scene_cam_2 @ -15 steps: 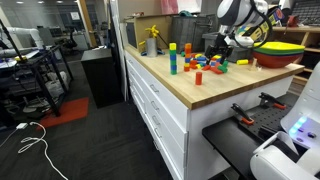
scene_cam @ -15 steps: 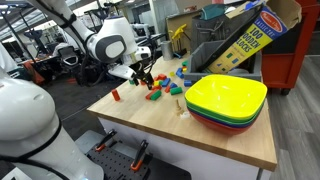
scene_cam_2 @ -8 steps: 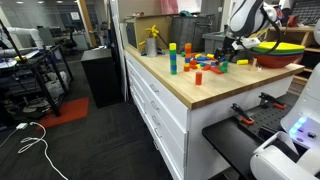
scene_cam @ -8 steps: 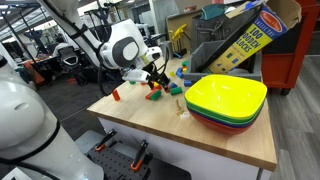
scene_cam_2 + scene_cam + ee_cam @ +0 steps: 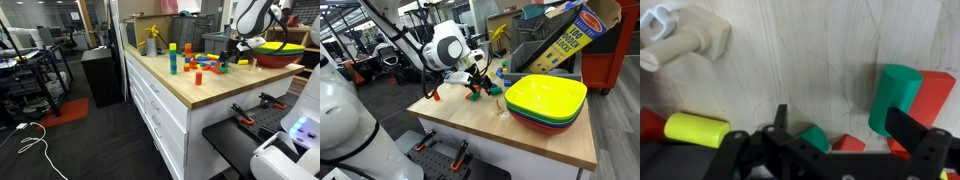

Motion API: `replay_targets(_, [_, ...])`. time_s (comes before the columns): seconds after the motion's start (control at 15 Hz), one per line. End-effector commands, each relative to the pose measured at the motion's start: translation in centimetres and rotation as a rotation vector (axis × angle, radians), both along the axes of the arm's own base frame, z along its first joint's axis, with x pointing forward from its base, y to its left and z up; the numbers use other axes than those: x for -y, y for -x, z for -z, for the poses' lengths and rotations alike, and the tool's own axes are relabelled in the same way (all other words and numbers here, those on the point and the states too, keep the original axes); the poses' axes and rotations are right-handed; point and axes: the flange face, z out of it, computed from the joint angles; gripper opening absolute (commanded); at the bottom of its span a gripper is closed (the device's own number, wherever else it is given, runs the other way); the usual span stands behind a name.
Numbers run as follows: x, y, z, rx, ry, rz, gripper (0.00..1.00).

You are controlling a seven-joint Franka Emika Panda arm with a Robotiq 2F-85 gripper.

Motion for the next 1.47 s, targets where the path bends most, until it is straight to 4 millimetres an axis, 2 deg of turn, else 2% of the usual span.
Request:
replay_targets(0.0, [-1.0, 0.4, 0.8, -0.081, -0.012, 0.007, 1.0])
replay_targets(0.4, [-1.6, 0.5, 0.3, -0.11, -0.076, 0.08, 1.0])
replay_targets(0.73, [-0.7, 1.1, -0.8, -0.107, -0.13, 0.156, 1.0])
replay_targets(1.0, [-0.3, 1.8, -1.5, -0.156, -0.18, 0.16, 1.0])
replay_targets(1.4, [-1.2, 3.3, -2.1, -0.268, -0.278, 0.11, 1.0])
